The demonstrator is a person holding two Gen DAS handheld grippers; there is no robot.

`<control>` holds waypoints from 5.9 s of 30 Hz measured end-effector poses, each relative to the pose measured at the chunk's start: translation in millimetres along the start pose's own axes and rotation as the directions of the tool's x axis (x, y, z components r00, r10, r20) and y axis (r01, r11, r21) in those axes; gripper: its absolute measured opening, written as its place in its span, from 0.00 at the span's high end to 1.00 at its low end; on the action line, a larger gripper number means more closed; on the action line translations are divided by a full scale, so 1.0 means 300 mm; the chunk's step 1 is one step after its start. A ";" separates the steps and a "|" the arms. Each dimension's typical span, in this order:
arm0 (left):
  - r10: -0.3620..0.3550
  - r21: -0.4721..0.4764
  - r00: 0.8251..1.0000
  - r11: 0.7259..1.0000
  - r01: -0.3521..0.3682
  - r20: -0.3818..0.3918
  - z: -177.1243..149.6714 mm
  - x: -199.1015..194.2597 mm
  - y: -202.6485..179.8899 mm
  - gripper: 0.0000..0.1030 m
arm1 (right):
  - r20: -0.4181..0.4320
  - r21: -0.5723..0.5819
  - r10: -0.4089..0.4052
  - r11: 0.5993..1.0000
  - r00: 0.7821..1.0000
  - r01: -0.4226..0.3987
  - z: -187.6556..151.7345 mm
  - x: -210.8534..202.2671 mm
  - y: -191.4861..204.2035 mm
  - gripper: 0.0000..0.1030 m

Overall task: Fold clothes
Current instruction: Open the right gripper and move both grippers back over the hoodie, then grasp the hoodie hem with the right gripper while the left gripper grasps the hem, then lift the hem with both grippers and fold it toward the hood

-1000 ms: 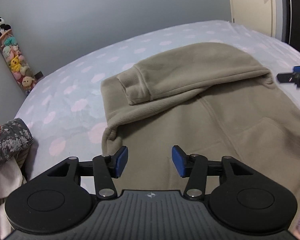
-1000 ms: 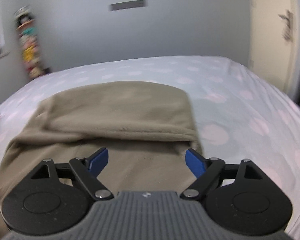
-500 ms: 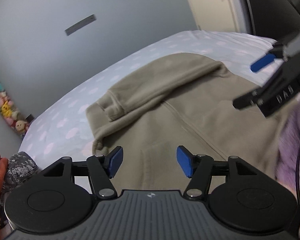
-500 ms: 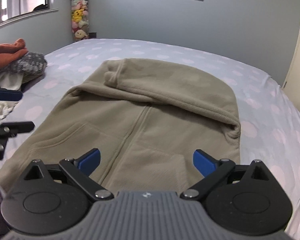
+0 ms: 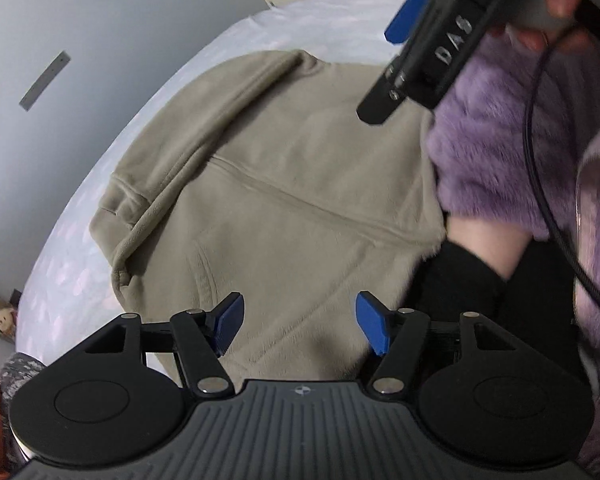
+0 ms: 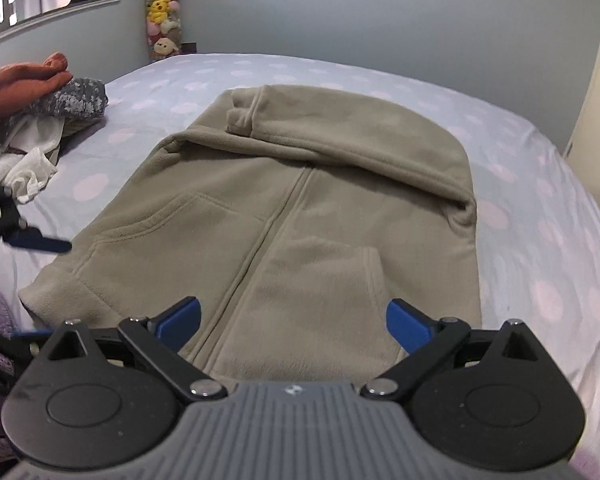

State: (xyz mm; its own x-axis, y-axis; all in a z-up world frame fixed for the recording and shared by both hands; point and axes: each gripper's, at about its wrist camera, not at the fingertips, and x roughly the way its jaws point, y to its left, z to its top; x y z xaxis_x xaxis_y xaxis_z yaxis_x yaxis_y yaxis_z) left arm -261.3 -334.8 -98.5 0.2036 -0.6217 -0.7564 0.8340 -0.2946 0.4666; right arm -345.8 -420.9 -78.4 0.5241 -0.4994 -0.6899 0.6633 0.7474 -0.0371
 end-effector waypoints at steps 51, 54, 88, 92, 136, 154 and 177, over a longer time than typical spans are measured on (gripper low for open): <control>-0.078 -0.323 0.992 0.946 0.043 -0.097 -0.075 0.114 0.131 0.54 | -0.144 -0.454 0.130 0.872 0.981 -0.182 -0.184 0.147 0.317 0.32; -0.065 -0.340 0.995 0.940 0.033 -0.082 -0.077 0.111 0.144 0.54 | -0.122 -0.492 0.108 0.857 0.987 -0.155 -0.186 0.184 0.364 0.34; 0.198 -0.387 0.980 0.907 -0.168 0.038 -0.014 0.079 0.174 0.85 | 0.021 -0.540 -0.072 0.839 0.997 0.072 -0.143 0.111 0.325 0.37; 0.224 -0.397 0.972 0.900 -0.179 0.068 0.009 0.059 0.180 0.86 | -0.023 -0.523 -0.163 0.843 0.986 0.127 -0.158 0.129 0.277 0.36; 0.241 -0.243 0.971 0.942 -0.233 0.004 -0.022 0.140 0.143 0.81 | 0.069 -0.511 -0.205 0.833 0.976 0.211 -0.021 -0.010 0.003 0.79; 0.300 -0.412 0.950 0.879 -0.241 0.085 0.017 0.074 0.226 0.86 | -0.099 -0.473 -0.225 0.867 0.969 0.153 -0.111 0.098 -0.056 0.39; 0.460 -0.335 0.858 0.865 -0.374 0.230 0.045 -0.367 0.172 0.88 | 0.388 -0.627 -0.247 0.636 0.888 0.450 0.044 -0.487 0.035 0.81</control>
State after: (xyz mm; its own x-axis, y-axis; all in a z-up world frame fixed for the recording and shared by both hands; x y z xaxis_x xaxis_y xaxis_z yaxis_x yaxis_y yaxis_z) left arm -247.4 -291.4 14.9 0.4407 -0.8354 -0.3286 0.8168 0.2214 0.5328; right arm -408.3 -346.0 31.6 0.5090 -0.7977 -0.3234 0.3229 0.5252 -0.7874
